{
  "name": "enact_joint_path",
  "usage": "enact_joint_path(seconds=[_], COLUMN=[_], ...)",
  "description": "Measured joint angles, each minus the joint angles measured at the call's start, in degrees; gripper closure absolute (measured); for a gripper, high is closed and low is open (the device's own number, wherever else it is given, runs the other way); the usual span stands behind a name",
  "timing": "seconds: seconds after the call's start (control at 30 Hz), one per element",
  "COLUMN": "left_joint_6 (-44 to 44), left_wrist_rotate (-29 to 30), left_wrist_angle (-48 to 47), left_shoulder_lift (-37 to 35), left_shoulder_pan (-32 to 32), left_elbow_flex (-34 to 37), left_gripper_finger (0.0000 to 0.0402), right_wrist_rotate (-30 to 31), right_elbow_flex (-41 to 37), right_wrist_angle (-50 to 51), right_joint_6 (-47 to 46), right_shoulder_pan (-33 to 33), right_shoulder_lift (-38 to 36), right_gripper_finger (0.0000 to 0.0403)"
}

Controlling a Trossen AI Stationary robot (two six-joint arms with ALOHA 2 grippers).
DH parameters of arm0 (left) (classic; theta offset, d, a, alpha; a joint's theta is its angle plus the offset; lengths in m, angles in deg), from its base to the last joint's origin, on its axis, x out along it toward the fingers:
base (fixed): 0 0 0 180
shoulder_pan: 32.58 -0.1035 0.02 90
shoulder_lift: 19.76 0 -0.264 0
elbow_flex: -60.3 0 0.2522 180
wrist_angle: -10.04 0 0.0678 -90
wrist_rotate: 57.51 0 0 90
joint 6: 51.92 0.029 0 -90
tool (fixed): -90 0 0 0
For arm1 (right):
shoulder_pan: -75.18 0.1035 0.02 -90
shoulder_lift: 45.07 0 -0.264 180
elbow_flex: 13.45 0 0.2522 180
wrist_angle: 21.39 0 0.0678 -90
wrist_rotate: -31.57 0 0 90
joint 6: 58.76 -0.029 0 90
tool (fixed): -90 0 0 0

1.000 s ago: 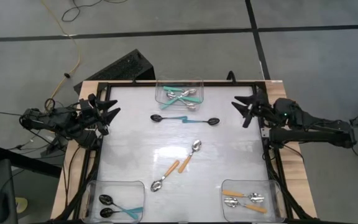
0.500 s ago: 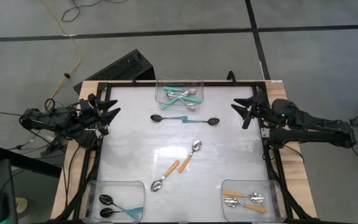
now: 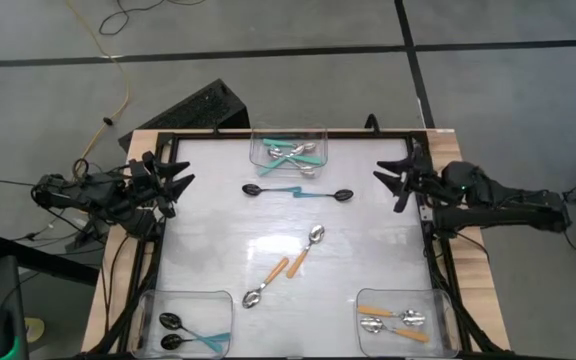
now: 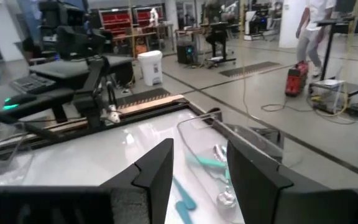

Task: Sort silverware by color (type)
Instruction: Put the right orange spoon into the bottom right transparent bin

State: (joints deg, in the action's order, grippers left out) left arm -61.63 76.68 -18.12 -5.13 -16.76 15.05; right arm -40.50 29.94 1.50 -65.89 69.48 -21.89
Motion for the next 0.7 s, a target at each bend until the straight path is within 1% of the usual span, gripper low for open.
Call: enact_joint_path(seconds=[0.17, 0.3, 0.5, 0.6, 0.7], left_joint_6=[-0.6, -1.5, -2.0, -2.4, -2.4], left_wrist_rotate=[0.0, 0.0, 0.0, 0.0, 0.0], left_wrist_angle=[0.0, 0.0, 0.1, 0.0, -0.2], left_shoulder_lift=[0.0, 0.0, 0.0, 0.0, 0.0], left_shoulder_pan=[0.0, 0.0, 0.0, 0.0, 0.0], left_elbow_flex=[0.0, 0.0, 0.0, 0.0, 0.0], left_gripper_finger=[0.0212, 0.0212, 0.0212, 0.0212, 0.0212], right_wrist_rotate=[0.0, 0.1, 0.1, 0.1, 0.1], right_elbow_flex=[-0.7, -5.8, -13.5, -16.3, -18.3], right_wrist_angle=[-1.4, -6.8, -18.4, -23.4, -26.1], right_joint_6=[-2.1, -4.0, -5.3, -7.5, -9.3], right_shoulder_pan=[1.8, 3.3, 5.0, 5.7, 6.7], right_shoulder_lift=[0.1, 0.1, 0.9, 1.6, 3.6], right_gripper_finger=[0.0228, 0.0228, 0.0228, 0.0228, 0.0228])
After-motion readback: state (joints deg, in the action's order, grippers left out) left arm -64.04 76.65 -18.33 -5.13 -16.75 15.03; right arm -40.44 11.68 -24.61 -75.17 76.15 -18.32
